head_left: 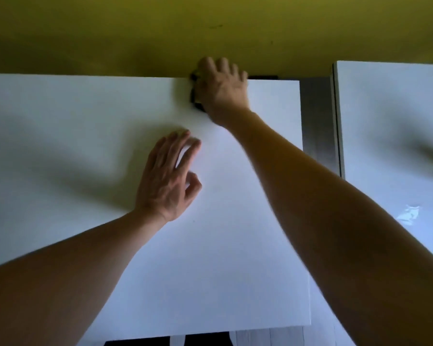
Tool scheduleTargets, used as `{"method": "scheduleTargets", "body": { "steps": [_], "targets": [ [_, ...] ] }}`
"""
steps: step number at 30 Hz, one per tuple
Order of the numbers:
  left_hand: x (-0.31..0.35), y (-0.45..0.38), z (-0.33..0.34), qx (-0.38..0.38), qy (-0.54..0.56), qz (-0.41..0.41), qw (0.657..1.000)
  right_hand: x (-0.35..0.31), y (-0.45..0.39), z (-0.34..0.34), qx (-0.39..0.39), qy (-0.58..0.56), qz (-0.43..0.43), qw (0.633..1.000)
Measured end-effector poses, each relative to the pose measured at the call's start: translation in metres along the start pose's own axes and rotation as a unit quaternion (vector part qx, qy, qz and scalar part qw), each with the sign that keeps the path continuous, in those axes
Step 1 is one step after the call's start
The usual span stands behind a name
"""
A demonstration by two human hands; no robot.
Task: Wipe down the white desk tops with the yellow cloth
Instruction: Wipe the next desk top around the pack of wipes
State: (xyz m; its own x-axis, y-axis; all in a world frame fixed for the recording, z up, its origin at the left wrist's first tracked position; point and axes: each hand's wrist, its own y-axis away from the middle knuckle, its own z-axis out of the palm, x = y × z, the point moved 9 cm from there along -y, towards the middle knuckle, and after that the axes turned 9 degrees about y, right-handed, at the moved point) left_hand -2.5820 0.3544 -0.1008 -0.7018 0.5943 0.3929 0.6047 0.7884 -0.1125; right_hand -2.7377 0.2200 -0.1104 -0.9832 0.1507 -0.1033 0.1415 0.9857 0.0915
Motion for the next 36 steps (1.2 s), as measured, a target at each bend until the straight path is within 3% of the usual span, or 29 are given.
{"method": "scheduleTargets", "body": {
  "steps": [4,7,10,15,17,19,23,26,28,36],
  "targets": [
    [0.003,0.001,0.001,-0.002,-0.002,0.002,1.000,0.125,0.025,-0.011,0.019,0.017,0.098,0.995],
    [0.005,0.000,0.001,-0.005,-0.009,0.001,1.000,0.164,0.035,-0.015,0.036,0.009,0.151,0.988],
    [0.004,-0.001,0.000,0.000,-0.009,0.001,1.000,0.145,0.034,-0.009,0.054,0.008,0.193,0.980],
    [0.004,0.002,0.002,0.006,-0.011,0.007,1.000,0.039,0.019,-0.007,0.069,-0.010,0.047,0.996],
    [0.002,0.003,0.003,0.004,-0.009,0.006,1.000,0.030,0.017,-0.008,0.067,-0.013,0.024,0.997],
    [0.002,0.001,0.003,0.004,-0.009,0.010,1.000,0.057,0.019,-0.012,0.081,-0.014,0.060,0.995],
    [0.004,0.000,0.001,0.017,-0.009,0.011,1.000,0.153,0.037,-0.013,0.061,-0.020,0.232,0.971],
    [0.004,0.000,0.001,0.016,-0.008,0.011,1.000,0.191,0.057,-0.004,0.039,-0.110,0.335,0.935],
    [0.004,0.001,0.000,0.018,-0.010,0.007,1.000,0.189,0.072,0.002,0.040,-0.139,0.363,0.921],
    [0.002,0.003,0.003,-0.009,0.003,-0.009,1.000,0.150,0.180,0.005,0.050,-0.041,0.388,0.919]
  ]
}}
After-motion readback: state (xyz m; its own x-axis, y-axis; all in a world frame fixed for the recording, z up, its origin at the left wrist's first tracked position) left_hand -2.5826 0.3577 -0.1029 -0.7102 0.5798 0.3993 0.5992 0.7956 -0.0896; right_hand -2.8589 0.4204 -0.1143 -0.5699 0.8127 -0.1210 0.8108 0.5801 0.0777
